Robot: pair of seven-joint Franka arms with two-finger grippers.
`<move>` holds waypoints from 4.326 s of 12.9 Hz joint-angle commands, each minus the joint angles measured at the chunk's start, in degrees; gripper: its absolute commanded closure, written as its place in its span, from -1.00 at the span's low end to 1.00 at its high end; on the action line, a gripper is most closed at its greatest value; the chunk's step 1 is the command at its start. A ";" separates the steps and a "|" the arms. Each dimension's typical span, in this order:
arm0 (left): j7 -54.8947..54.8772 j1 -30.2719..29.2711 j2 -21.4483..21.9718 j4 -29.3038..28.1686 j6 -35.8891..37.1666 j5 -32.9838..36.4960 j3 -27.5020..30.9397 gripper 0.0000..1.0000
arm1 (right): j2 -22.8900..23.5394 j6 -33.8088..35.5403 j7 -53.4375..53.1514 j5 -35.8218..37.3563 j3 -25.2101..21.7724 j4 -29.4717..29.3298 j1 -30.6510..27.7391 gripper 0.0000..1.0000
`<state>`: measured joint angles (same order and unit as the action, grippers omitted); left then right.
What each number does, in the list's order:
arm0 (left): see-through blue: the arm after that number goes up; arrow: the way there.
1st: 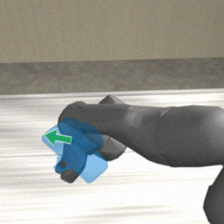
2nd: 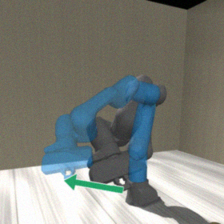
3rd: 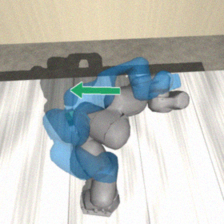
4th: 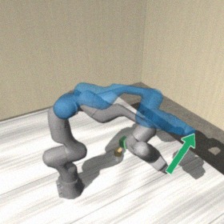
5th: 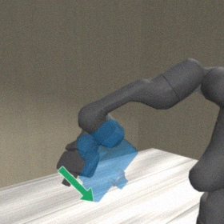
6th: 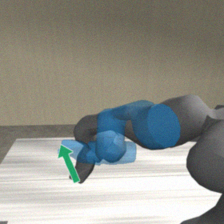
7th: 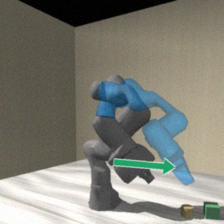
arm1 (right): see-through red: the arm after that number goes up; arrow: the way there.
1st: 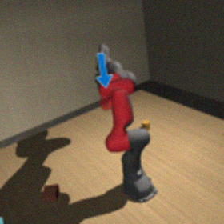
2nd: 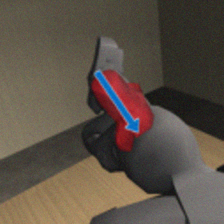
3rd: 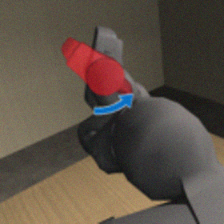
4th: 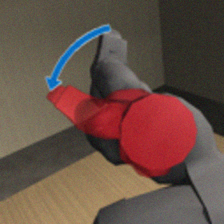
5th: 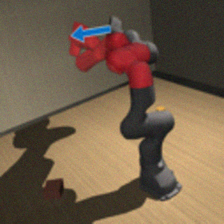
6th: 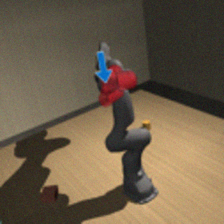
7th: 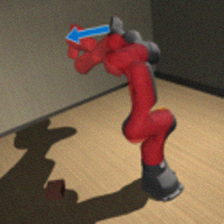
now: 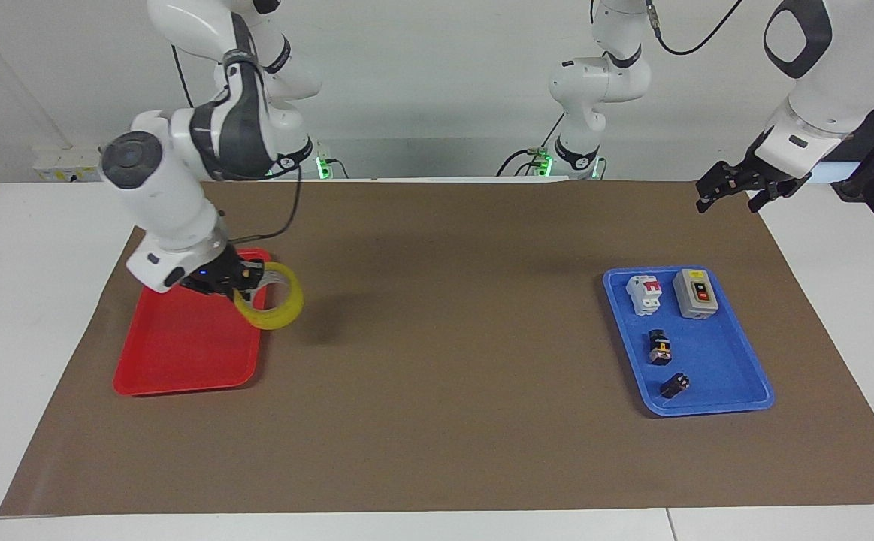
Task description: Place and move tape with both arms
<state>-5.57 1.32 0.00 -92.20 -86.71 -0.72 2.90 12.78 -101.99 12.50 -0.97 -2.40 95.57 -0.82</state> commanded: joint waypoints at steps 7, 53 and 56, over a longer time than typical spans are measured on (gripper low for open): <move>0.82 0.79 0.79 -0.53 0.05 1.51 0.35 -1.00 | -6.26 -22.35 14.48 -0.79 1.00 22.09 -9.20 0.99; 0.82 0.79 0.87 -0.53 0.05 1.51 0.35 -1.00 | -13.92 20.17 -3.53 1.67 4.87 -4.78 -8.94 -1.00; 0.82 0.79 0.79 -0.53 0.05 1.51 0.35 -1.00 | -13.83 20.34 -2.74 1.76 1.19 -5.04 -6.76 -1.00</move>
<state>-5.55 1.32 0.02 -92.20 -86.71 -0.71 2.90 -0.23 -82.30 9.27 0.20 0.64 89.98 -9.21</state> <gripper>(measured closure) 0.000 0.000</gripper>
